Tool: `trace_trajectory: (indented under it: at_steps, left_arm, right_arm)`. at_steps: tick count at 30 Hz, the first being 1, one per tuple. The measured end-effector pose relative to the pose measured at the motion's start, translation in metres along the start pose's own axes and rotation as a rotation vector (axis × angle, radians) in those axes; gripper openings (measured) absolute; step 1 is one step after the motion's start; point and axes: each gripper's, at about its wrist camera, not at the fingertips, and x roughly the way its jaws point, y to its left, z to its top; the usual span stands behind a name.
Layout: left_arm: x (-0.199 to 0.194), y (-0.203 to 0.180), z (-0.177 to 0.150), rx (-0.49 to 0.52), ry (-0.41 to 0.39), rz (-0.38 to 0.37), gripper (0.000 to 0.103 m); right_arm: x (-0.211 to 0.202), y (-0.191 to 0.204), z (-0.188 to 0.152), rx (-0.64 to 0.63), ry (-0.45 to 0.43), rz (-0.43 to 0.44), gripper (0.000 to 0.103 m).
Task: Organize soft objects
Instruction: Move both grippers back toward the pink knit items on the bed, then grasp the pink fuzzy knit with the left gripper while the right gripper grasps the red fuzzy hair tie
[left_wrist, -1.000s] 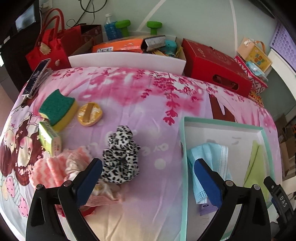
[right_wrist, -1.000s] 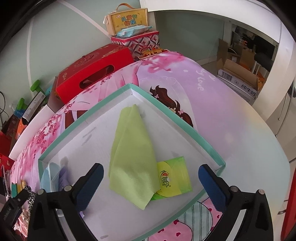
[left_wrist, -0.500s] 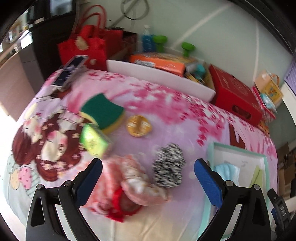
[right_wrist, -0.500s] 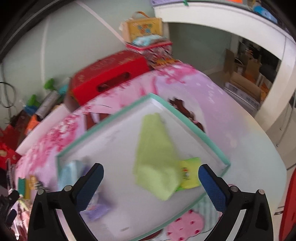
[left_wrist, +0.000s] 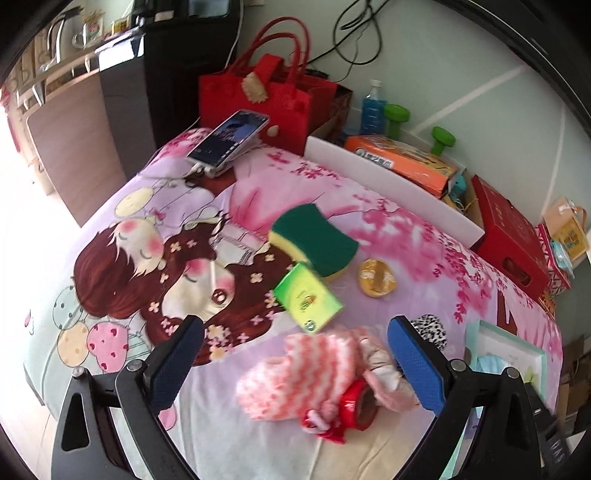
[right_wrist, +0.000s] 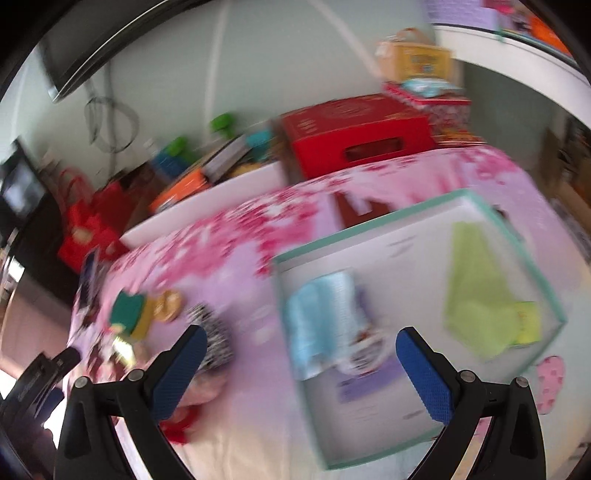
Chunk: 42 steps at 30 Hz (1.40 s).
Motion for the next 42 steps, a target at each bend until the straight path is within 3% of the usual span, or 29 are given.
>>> trace_trajectory:
  at_steps: [6,18,22,29,42]
  left_arm:
    - [0.011,0.017,-0.006,-0.024,0.067,0.014,0.100]
    - [0.043,0.056,-0.025,-0.106,0.194,0.055,0.100]
    - [0.058,0.072,-0.030,-0.182,0.245,0.051,0.099]
    - [0.060,0.090,-0.032,-0.268,0.248,0.056,0.099]
    - [0.061,0.097,-0.032,-0.308,0.261,0.038,0.099]
  right_arm:
    - [0.025,0.053,-0.027,-0.112,0.127,0.110,0.103]
    - [0.060,0.104,-0.082,-0.229,0.331,0.184,0.103]
    - [0.067,0.113,-0.093,-0.231,0.374,0.207,0.103]
    - [0.081,0.123,-0.103,-0.218,0.422,0.220,0.103]
    - [0.084,0.127,-0.107,-0.158,0.471,0.276,0.103]
